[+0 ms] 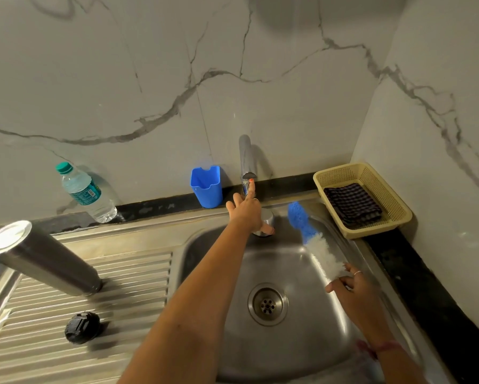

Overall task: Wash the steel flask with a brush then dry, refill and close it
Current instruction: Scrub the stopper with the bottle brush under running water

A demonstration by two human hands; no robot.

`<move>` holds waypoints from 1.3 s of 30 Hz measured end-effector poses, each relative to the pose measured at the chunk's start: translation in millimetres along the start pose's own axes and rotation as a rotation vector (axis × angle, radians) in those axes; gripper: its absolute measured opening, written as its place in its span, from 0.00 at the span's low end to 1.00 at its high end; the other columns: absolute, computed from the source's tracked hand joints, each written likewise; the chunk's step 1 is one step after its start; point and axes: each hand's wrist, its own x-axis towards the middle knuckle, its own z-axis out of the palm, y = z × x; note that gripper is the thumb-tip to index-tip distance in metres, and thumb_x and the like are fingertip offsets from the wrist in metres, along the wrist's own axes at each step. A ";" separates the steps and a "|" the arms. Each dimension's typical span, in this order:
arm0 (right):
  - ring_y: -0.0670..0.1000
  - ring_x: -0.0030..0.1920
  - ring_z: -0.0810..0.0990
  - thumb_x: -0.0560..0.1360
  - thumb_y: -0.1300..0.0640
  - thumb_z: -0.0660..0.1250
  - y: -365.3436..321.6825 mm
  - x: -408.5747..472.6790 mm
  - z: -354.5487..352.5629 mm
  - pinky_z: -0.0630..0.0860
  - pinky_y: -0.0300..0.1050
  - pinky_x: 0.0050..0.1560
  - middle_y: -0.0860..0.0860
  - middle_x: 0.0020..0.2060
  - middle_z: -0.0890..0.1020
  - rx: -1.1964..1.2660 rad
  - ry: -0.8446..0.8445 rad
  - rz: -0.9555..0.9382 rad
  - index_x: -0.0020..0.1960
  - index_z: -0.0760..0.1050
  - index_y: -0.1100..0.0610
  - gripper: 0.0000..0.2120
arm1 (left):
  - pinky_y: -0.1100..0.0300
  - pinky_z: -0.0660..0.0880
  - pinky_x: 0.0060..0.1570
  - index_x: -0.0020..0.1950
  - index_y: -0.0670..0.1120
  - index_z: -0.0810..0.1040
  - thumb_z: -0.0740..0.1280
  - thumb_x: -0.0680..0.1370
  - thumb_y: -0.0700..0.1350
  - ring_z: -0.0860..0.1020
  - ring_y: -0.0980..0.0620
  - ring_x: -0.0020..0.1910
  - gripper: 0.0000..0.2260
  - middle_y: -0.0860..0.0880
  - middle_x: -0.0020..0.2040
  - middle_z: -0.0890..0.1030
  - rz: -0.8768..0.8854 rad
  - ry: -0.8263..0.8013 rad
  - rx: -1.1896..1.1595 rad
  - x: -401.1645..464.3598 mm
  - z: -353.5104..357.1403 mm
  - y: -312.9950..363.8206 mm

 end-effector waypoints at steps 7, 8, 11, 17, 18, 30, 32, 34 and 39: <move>0.51 0.38 0.80 0.74 0.63 0.69 -0.8 -1.3 2.5 0.69 0.38 0.34 0.45 0.35 0.80 0.009 0.000 -0.016 0.54 0.78 0.62 0.09 | 0.45 0.63 0.68 0.66 0.48 0.78 0.74 0.72 0.62 0.60 0.40 0.71 0.28 0.52 0.81 0.38 0.002 0.021 0.000 -3.8 -0.7 -2.2; 0.51 0.38 0.80 0.74 0.63 0.69 -0.8 -1.2 2.6 0.69 0.38 0.34 0.44 0.35 0.79 0.004 -0.002 -0.018 0.53 0.78 0.62 0.09 | 0.45 0.63 0.68 0.66 0.48 0.78 0.74 0.72 0.62 0.60 0.40 0.70 0.28 0.53 0.81 0.38 0.002 0.022 -0.001 -4.4 -0.9 -2.3; 0.49 0.36 0.78 0.74 0.64 0.68 -1.2 -0.8 2.4 0.68 0.37 0.34 0.42 0.34 0.77 -0.003 -0.007 -0.008 0.52 0.79 0.64 0.08 | 0.45 0.63 0.69 0.66 0.48 0.78 0.74 0.72 0.60 0.60 0.40 0.70 0.27 0.53 0.81 0.37 -0.004 0.023 -0.002 -5.1 -1.4 -3.4; 0.51 0.36 0.79 0.74 0.65 0.67 -1.5 -1.2 1.5 0.69 0.38 0.34 0.40 0.35 0.78 -0.020 -0.004 -0.008 0.53 0.79 0.64 0.08 | 0.45 0.63 0.67 0.66 0.48 0.77 0.73 0.72 0.63 0.59 0.40 0.70 0.28 0.52 0.81 0.42 -0.017 0.014 0.018 -1.6 1.9 -8.4; 0.51 0.35 0.79 0.74 0.65 0.67 -1.8 -1.4 1.4 0.69 0.37 0.33 0.40 0.35 0.77 -0.023 -0.005 -0.010 0.53 0.79 0.65 0.08 | 0.45 0.63 0.67 0.68 0.47 0.75 0.73 0.71 0.63 0.60 0.41 0.70 0.31 0.52 0.81 0.44 -0.019 0.011 0.030 -2.0 1.6 -8.4; 0.57 0.40 0.81 0.73 0.65 0.67 0.0 -1.4 1.3 0.69 0.38 0.34 0.46 0.34 0.81 -0.022 -0.002 -0.010 0.54 0.78 0.63 0.10 | 0.46 0.64 0.66 0.80 0.48 0.57 0.73 0.73 0.59 0.61 0.43 0.68 0.42 0.51 0.81 0.49 -0.037 0.053 -0.033 -3.0 6.7 -14.2; 0.58 0.39 0.81 0.73 0.65 0.67 -2.0 -2.4 0.4 0.69 0.38 0.32 0.43 0.33 0.76 -0.039 -0.003 -0.022 0.52 0.79 0.65 0.08 | 0.48 0.64 0.62 0.79 0.48 0.59 0.74 0.70 0.63 0.61 0.44 0.66 0.44 0.54 0.81 0.46 -0.025 0.047 -0.006 -2.5 6.4 -15.1; 0.55 0.35 0.79 0.73 0.65 0.68 -3.0 -2.6 0.3 0.69 0.38 0.32 0.41 0.32 0.74 -0.063 -0.009 -0.030 0.52 0.79 0.65 0.08 | 0.48 0.64 0.62 0.79 0.47 0.61 0.75 0.68 0.65 0.61 0.44 0.65 0.46 0.54 0.80 0.48 -0.012 0.048 -0.025 -2.3 7.1 -17.8; 0.48 0.33 0.77 0.73 0.63 0.68 -2.4 -1.7 2.9 0.70 0.37 0.32 0.43 0.32 0.75 -0.104 -0.022 -0.030 0.52 0.80 0.62 0.09 | 0.48 0.63 0.67 0.82 0.47 0.47 0.77 0.67 0.62 0.62 0.45 0.66 0.54 0.51 0.77 0.56 0.044 0.100 -0.086 -10.3 4.6 -23.1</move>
